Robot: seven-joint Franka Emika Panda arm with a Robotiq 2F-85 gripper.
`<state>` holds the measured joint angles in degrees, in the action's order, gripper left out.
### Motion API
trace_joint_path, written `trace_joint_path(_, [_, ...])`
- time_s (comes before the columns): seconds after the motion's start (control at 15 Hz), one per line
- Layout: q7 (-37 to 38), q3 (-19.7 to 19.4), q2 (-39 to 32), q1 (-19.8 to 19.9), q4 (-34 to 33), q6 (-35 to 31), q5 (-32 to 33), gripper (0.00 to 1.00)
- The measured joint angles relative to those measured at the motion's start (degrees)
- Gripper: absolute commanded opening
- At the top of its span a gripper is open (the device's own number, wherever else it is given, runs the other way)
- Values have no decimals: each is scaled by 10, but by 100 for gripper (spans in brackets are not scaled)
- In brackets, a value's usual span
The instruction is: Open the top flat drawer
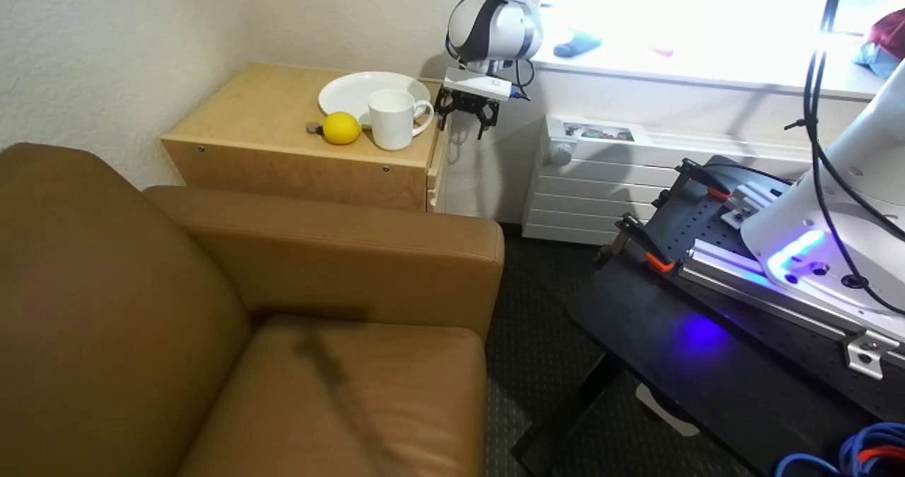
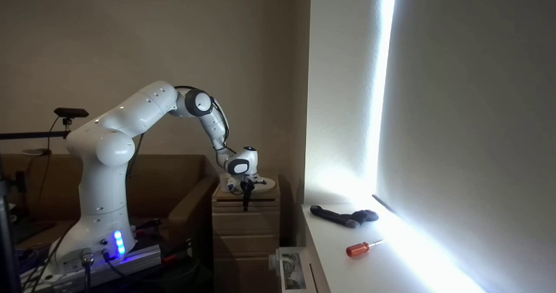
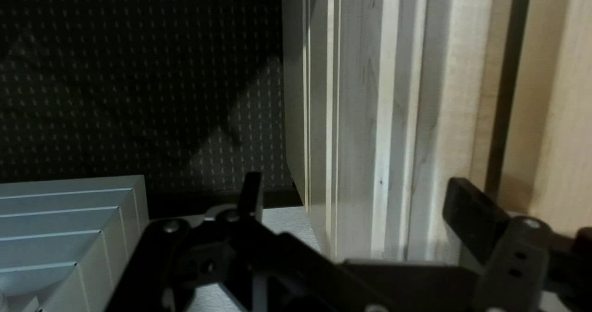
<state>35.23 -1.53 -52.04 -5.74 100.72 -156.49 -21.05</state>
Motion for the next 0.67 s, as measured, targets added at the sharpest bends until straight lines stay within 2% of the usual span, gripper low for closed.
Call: trace_joint_path(0.67, [0,5,4,4,2,-20,-10,100])
